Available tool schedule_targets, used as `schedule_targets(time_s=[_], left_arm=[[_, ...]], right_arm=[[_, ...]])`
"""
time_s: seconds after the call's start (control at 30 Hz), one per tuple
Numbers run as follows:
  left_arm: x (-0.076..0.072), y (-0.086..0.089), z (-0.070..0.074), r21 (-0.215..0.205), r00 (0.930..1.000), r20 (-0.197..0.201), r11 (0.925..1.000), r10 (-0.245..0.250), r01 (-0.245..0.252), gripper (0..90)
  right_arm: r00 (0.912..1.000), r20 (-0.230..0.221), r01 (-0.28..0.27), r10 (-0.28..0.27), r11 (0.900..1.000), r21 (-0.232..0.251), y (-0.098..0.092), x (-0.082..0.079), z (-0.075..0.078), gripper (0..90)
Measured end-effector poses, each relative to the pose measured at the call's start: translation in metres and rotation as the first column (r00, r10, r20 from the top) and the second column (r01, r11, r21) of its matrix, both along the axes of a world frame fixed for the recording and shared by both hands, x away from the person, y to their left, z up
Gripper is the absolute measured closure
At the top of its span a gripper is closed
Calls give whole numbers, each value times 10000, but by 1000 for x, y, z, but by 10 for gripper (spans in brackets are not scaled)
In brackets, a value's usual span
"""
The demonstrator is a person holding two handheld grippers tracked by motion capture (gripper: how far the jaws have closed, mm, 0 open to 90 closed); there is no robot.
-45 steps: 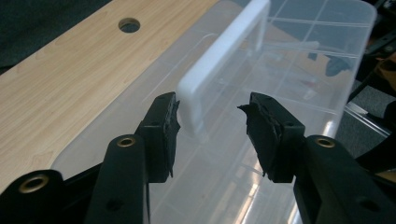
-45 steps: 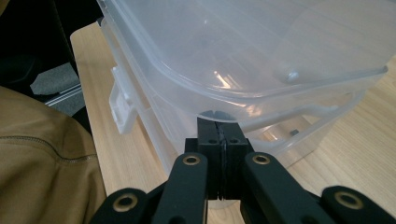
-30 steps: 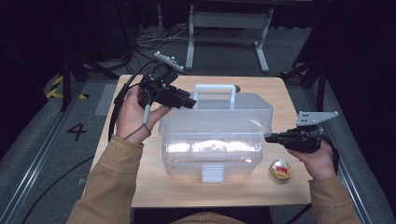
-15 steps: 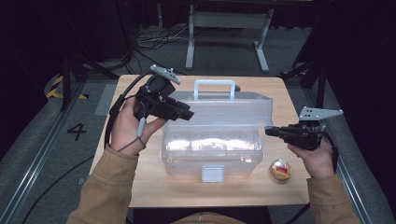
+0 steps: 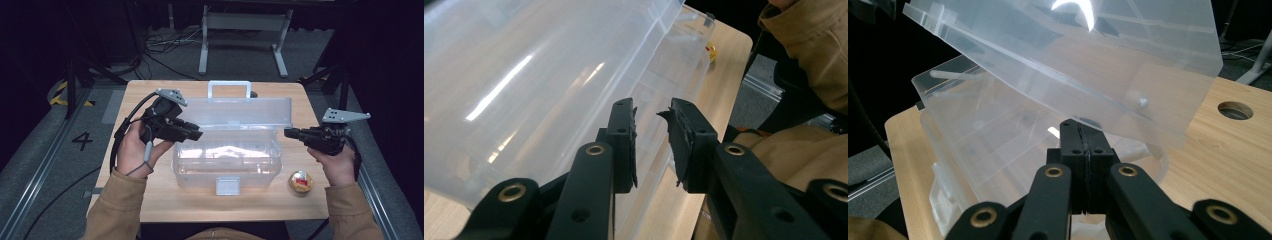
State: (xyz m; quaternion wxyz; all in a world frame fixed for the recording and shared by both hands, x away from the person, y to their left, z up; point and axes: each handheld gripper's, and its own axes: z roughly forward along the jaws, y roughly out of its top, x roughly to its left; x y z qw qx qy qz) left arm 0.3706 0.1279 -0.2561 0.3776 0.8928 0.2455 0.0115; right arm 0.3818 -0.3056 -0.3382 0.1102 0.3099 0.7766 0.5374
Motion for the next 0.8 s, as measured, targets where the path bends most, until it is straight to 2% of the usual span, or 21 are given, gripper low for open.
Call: schedule_targets(time_s=[0.13,0.17,0.27,0.43,0.5,0.63,0.8], left_arm=[[-1,3,-7,-72,10000,69,10000,23,-22,745],[-2,6,-12,-224,9999,71,9997,74,-72,755],[-3,9,-16,-326,9999,89,9994,121,-118,771],[-2,14,-31,-469,9992,28,9981,411,-409,799],[-2,16,-36,-457,9980,124,9971,619,-612,807],[-2,19,-43,-365,9909,612,9924,1196,-1175,849],[-1,25,-47,-842,9835,779,9840,1635,-1569,887]], right_arm=[[10000,20,55,-55,10000,54,0,1,0,900],[10000,32,80,-80,9999,65,0,1,0,900],[9999,40,100,-100,9999,101,0,1,0,900],[9998,99,188,-190,9997,147,1,1,0,900],[9998,106,190,-191,9997,156,1,1,0,900],[9998,125,176,-178,9997,168,1,1,0,900],[9997,167,166,-169,9998,143,1,0,0,900]])
